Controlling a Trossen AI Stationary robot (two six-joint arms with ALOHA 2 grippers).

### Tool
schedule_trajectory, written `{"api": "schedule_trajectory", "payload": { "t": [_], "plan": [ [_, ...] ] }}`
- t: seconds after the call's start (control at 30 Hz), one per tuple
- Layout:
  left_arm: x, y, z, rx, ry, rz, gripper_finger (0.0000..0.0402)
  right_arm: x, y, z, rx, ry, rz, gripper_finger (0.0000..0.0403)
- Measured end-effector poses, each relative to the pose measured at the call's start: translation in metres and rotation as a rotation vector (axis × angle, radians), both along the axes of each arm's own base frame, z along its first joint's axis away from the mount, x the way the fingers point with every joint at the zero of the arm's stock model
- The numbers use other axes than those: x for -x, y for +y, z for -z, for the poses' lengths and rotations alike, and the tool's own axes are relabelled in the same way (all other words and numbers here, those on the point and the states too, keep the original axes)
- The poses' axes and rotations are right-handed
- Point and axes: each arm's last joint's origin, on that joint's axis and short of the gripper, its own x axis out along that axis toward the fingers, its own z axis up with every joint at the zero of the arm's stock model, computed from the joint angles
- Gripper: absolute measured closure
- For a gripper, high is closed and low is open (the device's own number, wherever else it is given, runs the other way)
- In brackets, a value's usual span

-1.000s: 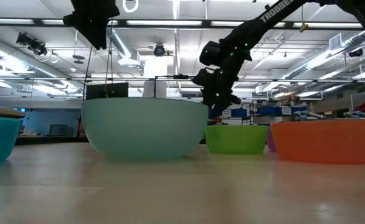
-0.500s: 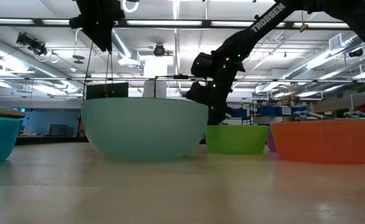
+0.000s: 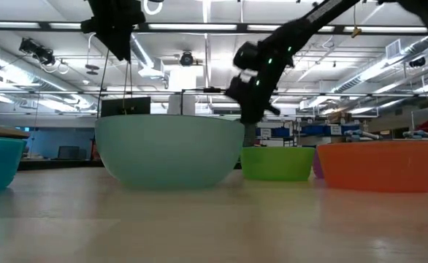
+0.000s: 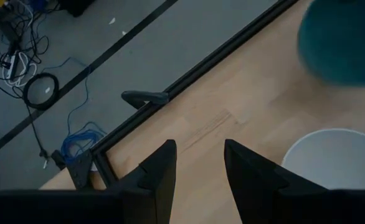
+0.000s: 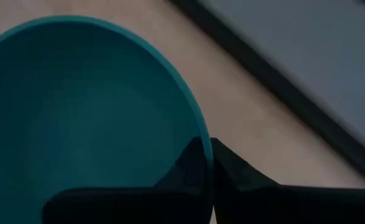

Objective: Nest bowls inside each other
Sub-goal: Stack the blue bowl on top of the green bowl

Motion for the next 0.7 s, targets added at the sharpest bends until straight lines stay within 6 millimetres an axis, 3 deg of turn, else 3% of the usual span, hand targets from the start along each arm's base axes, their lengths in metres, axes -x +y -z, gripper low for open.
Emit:
{"api": "schedule_trajectory", "payload": {
  "t": [0.1, 0.17, 0.3, 0.43, 0.53, 0.7],
  "plan": [
    [0.000, 0.000, 0.000, 0.004, 0.005, -0.001, 0.0257, 0.016, 0.010, -0.043, 0.009, -0.117, -0.033, 0.0401],
    [0.000, 0.000, 0.000, 0.004, 0.004, -0.003, 0.0257, 0.025, 0.027, -0.067, -0.035, -0.185, -0.095, 0.0401],
    [-0.001, 0.000, 0.000, -0.002, -0.012, -0.003, 0.0257, 0.019, 0.091, -0.089, -0.091, -0.217, -0.282, 0.0402],
    [-0.004, 0.001, -0.002, -0.011, -0.045, 0.005, 0.0257, -0.004, 0.158, -0.077, -0.061, -0.166, -0.414, 0.0402],
    [-0.004, 0.001, -0.002, -0.010, -0.045, 0.006, 0.0257, -0.022, 0.196, -0.063, -0.022, -0.145, -0.458, 0.0402],
    [-0.003, 0.000, -0.001, 0.009, -0.040, 0.016, 0.0257, -0.043, 0.228, -0.031, 0.017, -0.080, -0.450, 0.0403]
  ]
}}
